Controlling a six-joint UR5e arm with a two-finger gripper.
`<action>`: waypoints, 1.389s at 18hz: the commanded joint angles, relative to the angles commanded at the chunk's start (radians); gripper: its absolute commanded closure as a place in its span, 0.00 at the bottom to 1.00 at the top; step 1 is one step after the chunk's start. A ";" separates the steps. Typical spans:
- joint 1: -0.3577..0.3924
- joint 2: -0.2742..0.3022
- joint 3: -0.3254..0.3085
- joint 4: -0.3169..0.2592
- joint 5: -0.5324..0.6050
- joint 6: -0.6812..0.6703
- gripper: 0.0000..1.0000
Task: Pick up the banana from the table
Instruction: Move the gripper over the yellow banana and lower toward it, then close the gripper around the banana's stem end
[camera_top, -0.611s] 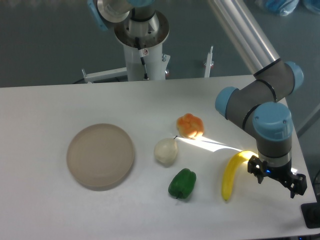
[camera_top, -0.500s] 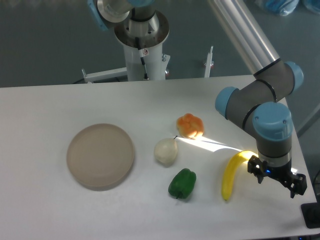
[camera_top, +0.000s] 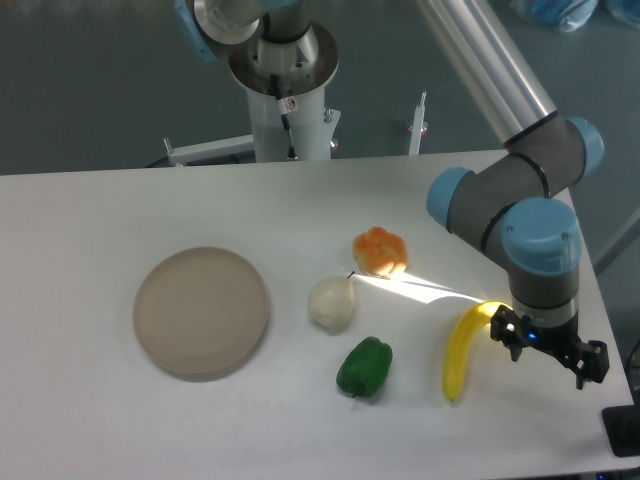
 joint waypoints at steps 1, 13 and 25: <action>0.003 0.020 -0.021 -0.032 -0.002 0.000 0.00; 0.002 0.011 -0.140 -0.144 -0.078 -0.115 0.00; 0.000 -0.038 -0.141 -0.085 -0.091 -0.081 0.00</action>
